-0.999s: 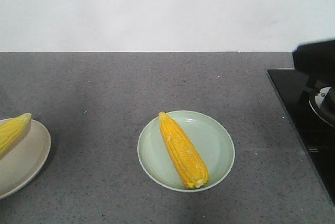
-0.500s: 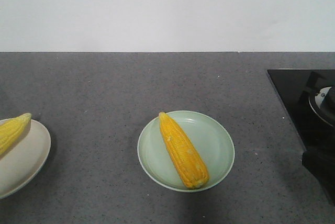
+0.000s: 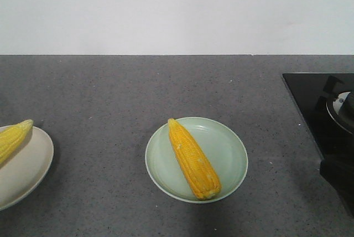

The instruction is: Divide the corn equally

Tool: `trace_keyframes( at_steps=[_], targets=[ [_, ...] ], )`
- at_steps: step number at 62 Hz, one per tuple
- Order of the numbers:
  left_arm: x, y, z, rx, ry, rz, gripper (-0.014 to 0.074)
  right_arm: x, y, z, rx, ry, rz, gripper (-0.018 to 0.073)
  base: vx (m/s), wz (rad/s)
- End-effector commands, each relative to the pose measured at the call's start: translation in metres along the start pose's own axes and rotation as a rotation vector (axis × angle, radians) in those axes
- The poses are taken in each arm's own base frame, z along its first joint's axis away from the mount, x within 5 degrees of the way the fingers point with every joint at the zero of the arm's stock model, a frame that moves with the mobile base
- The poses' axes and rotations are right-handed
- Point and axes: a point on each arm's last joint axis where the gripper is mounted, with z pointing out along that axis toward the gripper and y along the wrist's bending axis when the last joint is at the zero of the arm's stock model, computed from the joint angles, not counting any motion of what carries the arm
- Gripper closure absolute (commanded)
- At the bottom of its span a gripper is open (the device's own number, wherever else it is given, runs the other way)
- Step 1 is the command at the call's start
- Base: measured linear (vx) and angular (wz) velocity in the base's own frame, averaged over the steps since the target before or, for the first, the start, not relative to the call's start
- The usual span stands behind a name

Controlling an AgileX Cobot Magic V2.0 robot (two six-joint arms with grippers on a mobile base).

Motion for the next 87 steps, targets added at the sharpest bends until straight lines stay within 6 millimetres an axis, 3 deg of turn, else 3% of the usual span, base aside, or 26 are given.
trace_keyframes(
  at_steps=[1, 25, 34, 42, 52, 62, 75, 87],
  targets=[
    [-0.011, 0.002, -0.002, -0.016, -0.07, -0.019, 0.0605, -0.013, -0.004, -0.002, 0.036, -0.084, 0.011, 0.0564, 0.0, 0.0],
    [-0.011, 0.002, -0.002, -0.021, -0.067, -0.013, 0.0605, -0.013, -0.004, -0.002, 0.036, -0.084, 0.011, 0.0564, 0.0, 0.0],
    [-0.008, 0.012, -0.002, -0.127, -0.04, 0.058, 0.0605, -0.013, -0.004, -0.002, 0.036, -0.083, 0.011, 0.0564, 0.0, 0.0],
    [0.0, 0.024, -0.003, -0.269, -0.052, 0.014, 0.0605, -0.013, -0.004, -0.002, 0.036, -0.084, 0.011, 0.0564, 0.0, 0.0],
    [0.027, 0.028, 0.0, -0.363, -0.187, -0.019, 0.0605, -0.013, -0.004, -0.002, 0.036, -0.084, 0.011, 0.0564, 0.0, 0.0],
    [0.072, 0.021, 0.008, -0.361, -0.292, 0.06, 0.0605, -0.013, -0.004, -0.002, 0.036, -0.084, 0.011, 0.0564, 0.0, 0.0],
    [0.127, 0.014, 0.016, -0.349, -0.312, 0.018, 0.0605, -0.013, -0.004, -0.002, 0.036, -0.084, 0.011, 0.0564, 0.0, 0.0],
    [0.133, 0.017, 0.012, -0.411, -0.29, -0.022, 0.0605, -0.013, -0.004, -0.002, 0.036, -0.084, 0.011, 0.0564, 0.0, 0.0]
  ],
)
